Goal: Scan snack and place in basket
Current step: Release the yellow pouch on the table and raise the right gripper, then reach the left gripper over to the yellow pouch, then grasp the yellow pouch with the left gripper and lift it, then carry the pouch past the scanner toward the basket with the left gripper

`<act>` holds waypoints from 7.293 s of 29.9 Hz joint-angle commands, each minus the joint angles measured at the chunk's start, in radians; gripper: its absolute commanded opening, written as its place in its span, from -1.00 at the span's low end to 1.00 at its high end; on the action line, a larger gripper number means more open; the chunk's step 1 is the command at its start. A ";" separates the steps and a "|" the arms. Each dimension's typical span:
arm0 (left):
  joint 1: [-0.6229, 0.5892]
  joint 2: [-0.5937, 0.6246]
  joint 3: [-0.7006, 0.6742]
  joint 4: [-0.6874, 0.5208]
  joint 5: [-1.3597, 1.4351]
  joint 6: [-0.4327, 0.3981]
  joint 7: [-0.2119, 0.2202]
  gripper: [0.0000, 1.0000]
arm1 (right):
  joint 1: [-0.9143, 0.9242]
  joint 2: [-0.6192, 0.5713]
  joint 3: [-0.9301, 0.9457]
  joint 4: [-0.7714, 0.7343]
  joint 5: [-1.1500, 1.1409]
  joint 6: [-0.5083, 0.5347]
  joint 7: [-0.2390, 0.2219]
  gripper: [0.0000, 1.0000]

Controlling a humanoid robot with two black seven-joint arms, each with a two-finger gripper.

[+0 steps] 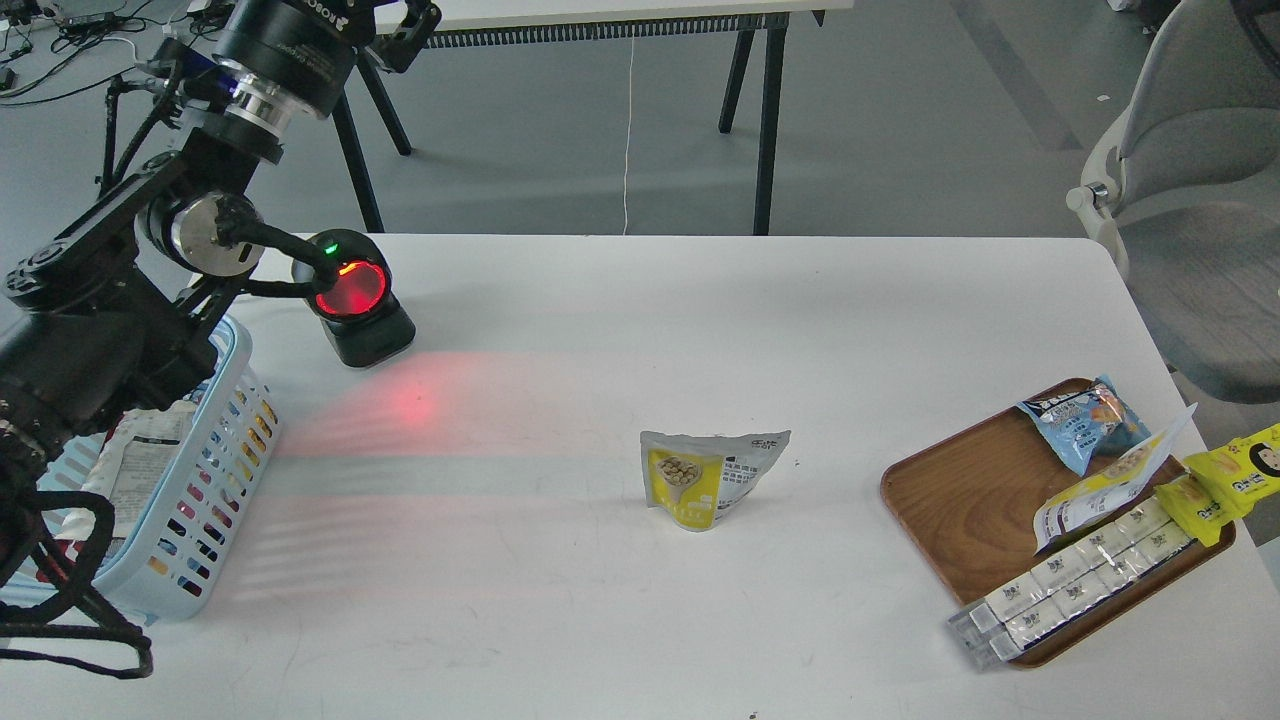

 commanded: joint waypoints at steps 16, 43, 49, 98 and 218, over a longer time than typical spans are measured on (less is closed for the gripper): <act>-0.101 -0.001 -0.064 0.035 0.005 0.000 0.000 1.00 | -0.179 -0.047 0.008 -0.029 0.851 0.000 0.000 0.94; -0.745 0.130 0.907 -0.392 0.284 0.000 0.000 0.99 | -0.222 -0.064 -0.003 -0.029 0.847 0.000 0.000 0.94; -0.854 0.129 1.007 -0.456 0.406 0.000 0.000 1.00 | -0.233 -0.064 -0.006 -0.037 0.842 0.000 0.000 0.94; -0.847 -0.107 1.558 -0.754 0.836 0.751 0.000 0.97 | -0.544 -0.073 0.228 -0.029 0.959 0.000 0.000 0.96; -1.078 0.712 1.743 -0.636 1.055 0.437 0.000 -1.00 | -0.541 -0.090 0.238 -0.055 0.962 0.000 0.000 0.96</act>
